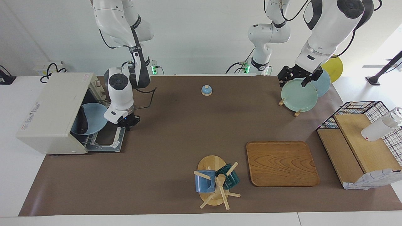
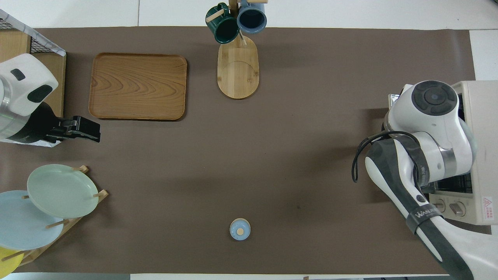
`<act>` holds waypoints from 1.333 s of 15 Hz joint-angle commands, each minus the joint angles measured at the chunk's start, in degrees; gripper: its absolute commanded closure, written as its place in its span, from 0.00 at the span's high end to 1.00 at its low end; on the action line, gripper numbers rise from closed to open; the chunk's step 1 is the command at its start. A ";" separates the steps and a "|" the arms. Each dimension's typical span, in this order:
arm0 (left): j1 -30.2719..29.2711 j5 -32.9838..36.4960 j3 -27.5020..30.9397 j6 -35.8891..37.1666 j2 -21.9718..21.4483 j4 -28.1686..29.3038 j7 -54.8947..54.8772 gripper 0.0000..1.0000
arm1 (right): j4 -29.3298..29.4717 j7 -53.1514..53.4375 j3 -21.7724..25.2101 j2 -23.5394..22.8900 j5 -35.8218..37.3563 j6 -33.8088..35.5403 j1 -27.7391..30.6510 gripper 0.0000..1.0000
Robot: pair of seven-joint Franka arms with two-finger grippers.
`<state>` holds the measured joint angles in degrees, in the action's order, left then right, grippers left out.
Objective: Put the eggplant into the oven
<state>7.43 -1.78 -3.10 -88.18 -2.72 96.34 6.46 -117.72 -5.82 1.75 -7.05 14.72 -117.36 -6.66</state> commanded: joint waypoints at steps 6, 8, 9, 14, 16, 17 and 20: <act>-0.74 -0.06 -0.33 0.03 -0.62 0.08 -0.57 1.00 | 8.11 -10.61 0.89 1.77 1.45 7.92 9.21 0.00; -0.66 -0.06 -0.33 0.03 -0.62 0.08 -0.57 1.00 | 10.04 -12.62 0.89 1.95 1.45 10.47 9.56 0.00; -0.74 -0.06 -0.33 0.03 -0.62 0.08 -0.57 1.00 | 10.92 -13.59 1.07 2.04 1.45 11.53 9.74 0.00; -0.74 -0.06 -0.33 0.03 -0.62 0.08 -0.57 1.00 | 21.53 -14.30 0.89 1.69 -6.62 21.63 11.06 0.00; -0.66 -0.06 -0.33 0.03 -0.62 0.08 -0.57 1.00 | 24.72 -14.48 0.19 1.69 -7.07 23.83 10.62 0.00; -0.66 -0.06 -0.33 0.03 -0.62 0.08 -0.57 1.00 | 26.30 -14.39 -0.68 1.69 -8.90 25.67 10.62 0.00; -0.66 -0.06 -0.33 0.03 -0.62 0.08 -0.57 1.00 | 29.83 -12.12 -1.31 1.25 -10.06 30.43 8.70 0.01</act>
<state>7.29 -1.78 -3.12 -88.18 -2.72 96.34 6.46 -90.97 -18.83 0.76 -4.04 5.75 -89.45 3.09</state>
